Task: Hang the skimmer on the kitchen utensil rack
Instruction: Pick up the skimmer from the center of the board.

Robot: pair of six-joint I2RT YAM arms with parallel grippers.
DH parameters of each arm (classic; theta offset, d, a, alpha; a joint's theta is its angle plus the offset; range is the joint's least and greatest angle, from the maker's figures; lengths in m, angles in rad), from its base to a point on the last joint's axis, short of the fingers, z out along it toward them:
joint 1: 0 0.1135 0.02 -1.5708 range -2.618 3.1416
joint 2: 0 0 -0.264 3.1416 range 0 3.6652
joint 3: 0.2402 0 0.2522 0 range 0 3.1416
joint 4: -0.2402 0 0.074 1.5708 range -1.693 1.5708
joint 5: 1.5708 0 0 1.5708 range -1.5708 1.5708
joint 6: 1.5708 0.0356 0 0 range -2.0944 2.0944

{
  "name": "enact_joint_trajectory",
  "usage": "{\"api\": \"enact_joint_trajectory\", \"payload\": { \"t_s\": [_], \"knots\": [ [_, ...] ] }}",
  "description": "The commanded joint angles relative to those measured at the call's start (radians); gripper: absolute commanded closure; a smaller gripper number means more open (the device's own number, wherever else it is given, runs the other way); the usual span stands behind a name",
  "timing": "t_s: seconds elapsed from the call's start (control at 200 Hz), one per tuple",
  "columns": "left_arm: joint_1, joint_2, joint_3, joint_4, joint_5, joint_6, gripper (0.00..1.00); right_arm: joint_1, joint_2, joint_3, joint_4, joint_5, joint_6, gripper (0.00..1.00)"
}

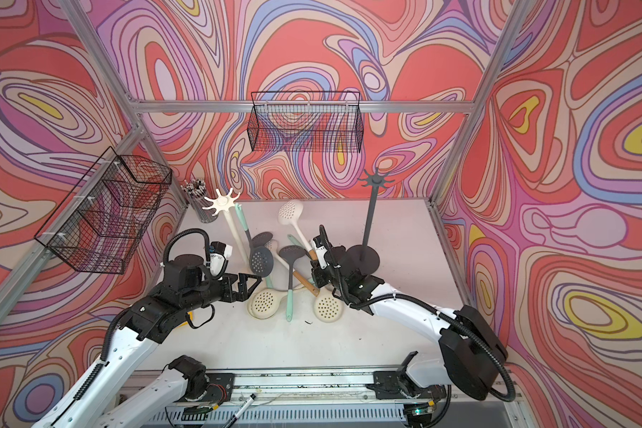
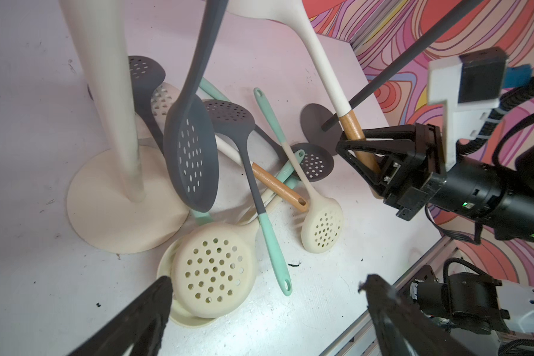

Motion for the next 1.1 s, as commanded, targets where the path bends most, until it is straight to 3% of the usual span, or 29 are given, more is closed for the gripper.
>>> {"api": "enact_joint_trajectory", "payload": {
  "t_s": [0.0,0.461,1.097],
  "knots": [
    [0.006,0.008,-0.007,0.032,0.032,-0.005,0.01,-0.002,0.005,0.005,0.070,-0.012,0.023,0.91],
    [0.006,-0.006,0.005,-0.022,-0.005,0.076,0.01,-0.003,0.050,-0.004,0.064,-0.036,0.069,0.91],
    [0.007,-0.033,0.051,-0.059,-0.044,0.153,0.00,-0.002,-0.037,0.000,-0.074,-0.046,0.067,0.91]
  ]
}}
